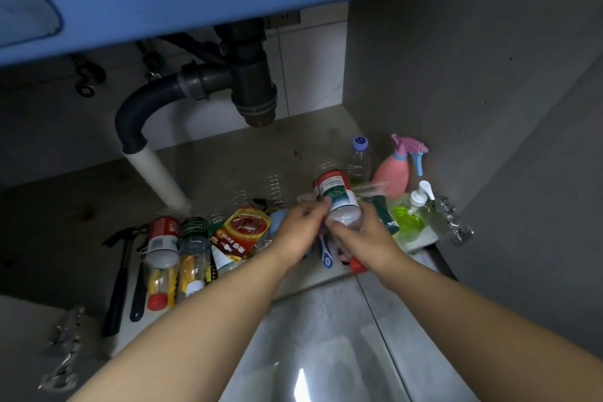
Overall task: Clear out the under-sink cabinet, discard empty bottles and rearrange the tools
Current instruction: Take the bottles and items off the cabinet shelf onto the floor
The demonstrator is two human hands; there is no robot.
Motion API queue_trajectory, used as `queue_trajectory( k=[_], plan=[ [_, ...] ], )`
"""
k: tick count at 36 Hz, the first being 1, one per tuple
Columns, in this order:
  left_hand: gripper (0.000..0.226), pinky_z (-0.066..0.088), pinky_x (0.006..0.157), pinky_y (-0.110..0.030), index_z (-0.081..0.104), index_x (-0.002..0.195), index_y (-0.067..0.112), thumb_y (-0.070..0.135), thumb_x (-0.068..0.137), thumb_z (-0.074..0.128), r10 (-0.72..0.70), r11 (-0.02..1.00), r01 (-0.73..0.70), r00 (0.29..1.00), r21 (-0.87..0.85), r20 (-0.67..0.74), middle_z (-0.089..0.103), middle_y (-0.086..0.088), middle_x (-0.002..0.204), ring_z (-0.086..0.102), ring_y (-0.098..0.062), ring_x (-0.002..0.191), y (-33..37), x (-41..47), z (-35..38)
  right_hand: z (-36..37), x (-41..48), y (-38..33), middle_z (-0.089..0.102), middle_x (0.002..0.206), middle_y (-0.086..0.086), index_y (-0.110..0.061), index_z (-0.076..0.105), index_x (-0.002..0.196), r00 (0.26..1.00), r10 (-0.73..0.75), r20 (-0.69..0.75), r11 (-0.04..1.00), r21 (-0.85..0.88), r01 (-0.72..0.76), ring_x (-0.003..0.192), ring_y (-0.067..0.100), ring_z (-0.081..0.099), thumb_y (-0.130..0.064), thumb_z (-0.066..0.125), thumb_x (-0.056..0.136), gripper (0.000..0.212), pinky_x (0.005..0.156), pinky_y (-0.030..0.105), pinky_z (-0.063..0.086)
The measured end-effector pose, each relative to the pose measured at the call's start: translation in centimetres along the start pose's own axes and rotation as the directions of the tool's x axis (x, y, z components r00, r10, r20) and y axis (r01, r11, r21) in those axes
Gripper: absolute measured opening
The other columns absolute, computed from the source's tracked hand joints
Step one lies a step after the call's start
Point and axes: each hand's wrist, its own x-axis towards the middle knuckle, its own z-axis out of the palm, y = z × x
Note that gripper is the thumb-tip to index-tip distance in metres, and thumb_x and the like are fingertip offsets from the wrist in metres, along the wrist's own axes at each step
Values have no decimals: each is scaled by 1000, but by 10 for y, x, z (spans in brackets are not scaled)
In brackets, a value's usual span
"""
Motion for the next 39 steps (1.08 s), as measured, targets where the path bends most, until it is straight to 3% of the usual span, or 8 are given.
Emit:
queue_trajectory(
  k=[2,6,10,14,22,27,33,39],
  plan=[
    [29,54,91,-35,75,111,14,32,101,54,109,964,-79,989,256,-102,75,-9,110,69,-27,103,-3,6,-8,-7,-5,2,68,109,10,-19,43,130,998,11,-64,1000,-22,-13,95,29,71,-28,75,86,55,83,50,60],
    [38,51,98,-41,60,132,20,28,95,60,284,590,-58,948,805,-140,56,-16,132,55,-35,120,-14,29,-29,-27,-13,10,67,104,-5,-27,45,126,993,-54,-105,995,-87,45,94,17,68,-32,75,86,50,88,41,57],
    [65,50,96,-42,32,150,32,39,93,63,171,471,53,974,881,-150,37,-20,143,51,-39,125,-23,53,-38,-39,-15,21,65,108,-5,-30,43,124,994,-58,-97,994,-95,49,95,10,66,-38,73,89,48,87,36,55],
    [79,48,95,-43,9,160,37,50,97,55,102,417,104,982,903,-160,40,-23,145,49,-41,129,-28,71,-35,-46,-14,30,64,113,-8,-32,43,131,991,-98,-86,986,-142,85,100,7,64,-43,71,90,51,83,30,53],
    [97,47,97,-42,-2,162,34,39,93,65,47,322,127,988,938,-150,49,-20,147,52,-39,129,-19,76,-29,-55,-14,42,69,108,-21,-38,46,131,986,-164,-12,969,-187,158,92,-9,66,-49,71,88,51,71,12,50],
    [99,51,95,-44,4,160,33,35,88,72,137,445,79,979,892,-154,50,-22,139,54,-40,124,-15,61,-26,-69,-25,43,67,107,-27,-50,38,131,970,-241,31,888,-397,233,93,-5,65,-70,65,79,62,77,23,51],
    [101,50,91,-41,9,158,34,45,81,75,324,651,-66,925,756,-199,51,-20,130,54,-39,119,-8,18,-24,-100,-66,47,63,114,-22,-54,21,141,939,-290,182,673,-659,336,76,3,61,-82,52,79,74,64,28,50],
    [98,58,86,-34,24,144,49,41,67,84,357,887,-342,934,309,10,62,13,123,67,-12,104,-38,-57,1,-133,-112,81,62,127,-10,-41,17,148,927,-210,310,430,-822,372,96,15,67,-82,41,81,82,70,28,48]
  ],
)
